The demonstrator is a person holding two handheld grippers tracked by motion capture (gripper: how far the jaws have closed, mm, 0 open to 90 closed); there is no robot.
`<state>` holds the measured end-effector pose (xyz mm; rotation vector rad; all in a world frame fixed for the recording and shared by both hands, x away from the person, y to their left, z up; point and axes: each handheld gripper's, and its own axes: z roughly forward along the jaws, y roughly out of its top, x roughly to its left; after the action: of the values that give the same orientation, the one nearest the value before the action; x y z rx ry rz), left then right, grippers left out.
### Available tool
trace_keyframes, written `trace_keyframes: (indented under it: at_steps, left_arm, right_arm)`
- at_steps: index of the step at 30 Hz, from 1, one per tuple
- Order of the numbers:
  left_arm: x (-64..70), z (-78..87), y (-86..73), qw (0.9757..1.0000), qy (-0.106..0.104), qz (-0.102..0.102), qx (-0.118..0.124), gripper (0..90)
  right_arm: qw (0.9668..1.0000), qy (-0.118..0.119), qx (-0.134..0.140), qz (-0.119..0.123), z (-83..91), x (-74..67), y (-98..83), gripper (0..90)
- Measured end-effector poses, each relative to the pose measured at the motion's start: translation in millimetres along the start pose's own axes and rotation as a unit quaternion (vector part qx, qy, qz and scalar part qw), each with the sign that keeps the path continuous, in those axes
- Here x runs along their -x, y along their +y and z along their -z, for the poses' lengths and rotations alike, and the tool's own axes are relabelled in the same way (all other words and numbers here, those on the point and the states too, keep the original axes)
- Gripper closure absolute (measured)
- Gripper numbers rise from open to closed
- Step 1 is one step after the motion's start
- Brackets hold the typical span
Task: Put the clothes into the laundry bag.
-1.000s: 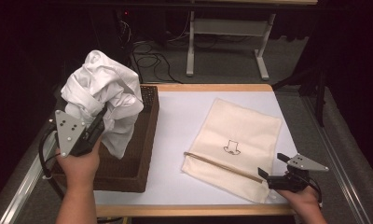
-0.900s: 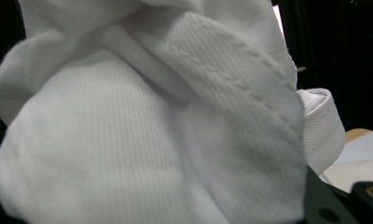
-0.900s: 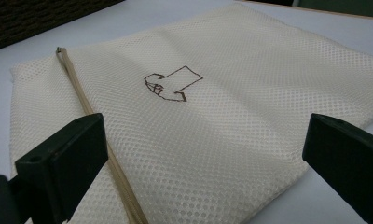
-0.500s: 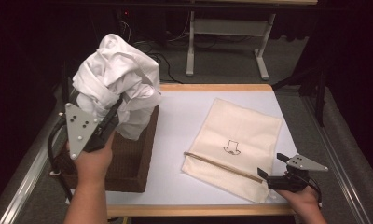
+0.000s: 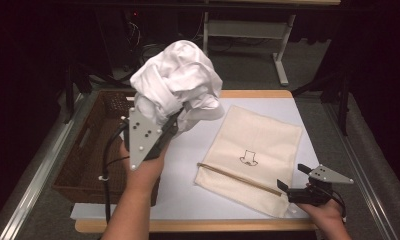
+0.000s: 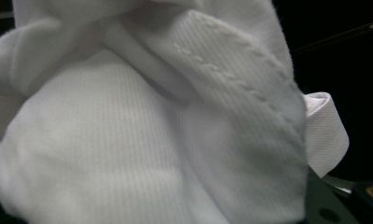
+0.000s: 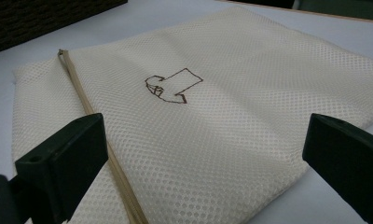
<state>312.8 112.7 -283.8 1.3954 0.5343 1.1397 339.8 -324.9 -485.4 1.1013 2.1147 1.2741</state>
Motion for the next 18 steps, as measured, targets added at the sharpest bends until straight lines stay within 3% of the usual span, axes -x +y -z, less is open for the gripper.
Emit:
trace_keyframes:
  at_steps: [1,4,10,18]
  left_arm:
    - [0.0,0.0,0.0,1.0,0.0,0.0,0.0,71.3]
    - [18.6,-11.4,2.9,0.9998,-0.02,-0.001,0.006,71.3]
    - [40.8,-23.0,3.8,0.9989,-0.044,0.008,0.014,71.2]
    - [60.2,-28.8,1.1,0.9971,-0.066,0.025,0.028,71.1]
  right_arm:
    - [1.0,-0.001,0.001,0.001,0.1,0.4,0.0,0.5]
    - [1.0,0.0,0.004,0.004,0.1,1.0,0.2,0.5]
    - [1.0,0.001,0.005,0.003,1.2,0.9,0.6,0.5]
    - [1.0,0.0,0.008,0.003,2.1,0.8,0.9,0.5]
